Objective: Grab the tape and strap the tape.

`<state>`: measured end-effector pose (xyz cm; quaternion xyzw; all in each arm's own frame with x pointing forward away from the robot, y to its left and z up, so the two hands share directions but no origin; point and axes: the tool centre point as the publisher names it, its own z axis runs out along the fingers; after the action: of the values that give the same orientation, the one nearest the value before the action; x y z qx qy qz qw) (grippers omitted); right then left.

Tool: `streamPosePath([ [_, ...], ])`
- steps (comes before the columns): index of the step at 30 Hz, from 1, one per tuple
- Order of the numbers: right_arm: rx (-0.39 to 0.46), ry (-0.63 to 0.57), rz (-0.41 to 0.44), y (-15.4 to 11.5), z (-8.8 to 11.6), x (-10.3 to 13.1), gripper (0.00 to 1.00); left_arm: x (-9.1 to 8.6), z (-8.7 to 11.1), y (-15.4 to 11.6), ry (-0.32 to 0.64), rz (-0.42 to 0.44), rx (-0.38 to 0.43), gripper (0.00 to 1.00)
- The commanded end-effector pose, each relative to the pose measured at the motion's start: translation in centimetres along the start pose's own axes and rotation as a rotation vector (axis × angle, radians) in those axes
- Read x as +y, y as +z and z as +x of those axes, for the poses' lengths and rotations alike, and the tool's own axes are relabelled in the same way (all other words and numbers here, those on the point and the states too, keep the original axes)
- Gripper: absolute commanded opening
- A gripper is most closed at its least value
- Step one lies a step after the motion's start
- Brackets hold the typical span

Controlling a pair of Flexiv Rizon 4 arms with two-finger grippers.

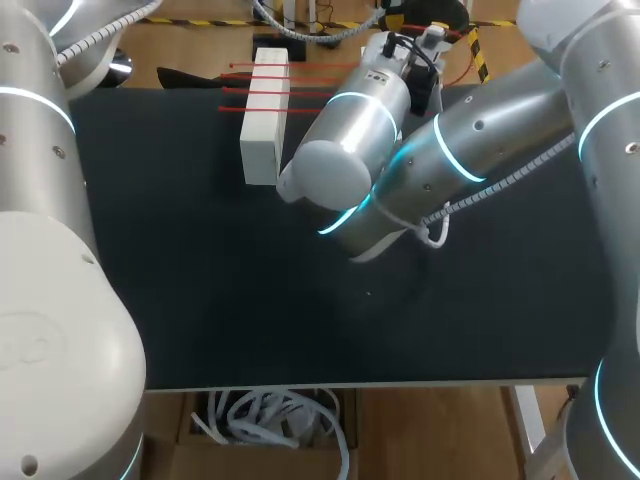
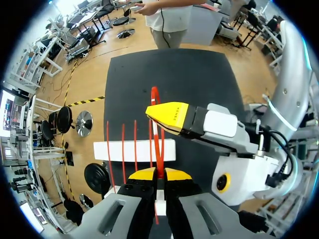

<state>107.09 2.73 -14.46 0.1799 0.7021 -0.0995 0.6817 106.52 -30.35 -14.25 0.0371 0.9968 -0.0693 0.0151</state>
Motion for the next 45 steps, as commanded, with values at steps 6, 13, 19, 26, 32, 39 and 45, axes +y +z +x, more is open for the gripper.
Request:
streamPosePath([
  [6,0.005,-0.01,0.0,-0.2,0.0,0.1,0.0,-0.1,-0.1,-0.1,-0.001,-0.004,0.004,0.0],
  [13,0.006,-0.015,-0.006,-0.3,0.1,0.4,0.0,-0.1,-0.1,-0.1,-0.001,-0.004,0.004,0.0],
  [19,0.01,-0.019,-0.016,-0.5,0.2,0.6,0.0,-0.1,-0.1,-0.1,-0.001,-0.004,0.004,0.0],
  [26,0.018,-0.024,-0.034,-0.8,0.4,1.1,0.0,-0.1,-0.1,-0.1,-0.001,-0.004,0.004,0.0],
  [32,0.022,-0.028,-0.04,-0.9,0.4,1.2,0.0,-0.1,-0.1,-0.1,-0.001,-0.004,0.004,0.0],
  [39,0.02,-0.032,-0.055,-1.0,0.4,1.6,0.0,-0.1,-0.1,-0.1,-0.001,-0.004,0.004,0.0],
  [45,0.021,-0.037,-0.071,-1.3,0.3,1.9,0.0,-0.1,-0.1,-0.1,-0.001,-0.004,0.004,0.0],
])
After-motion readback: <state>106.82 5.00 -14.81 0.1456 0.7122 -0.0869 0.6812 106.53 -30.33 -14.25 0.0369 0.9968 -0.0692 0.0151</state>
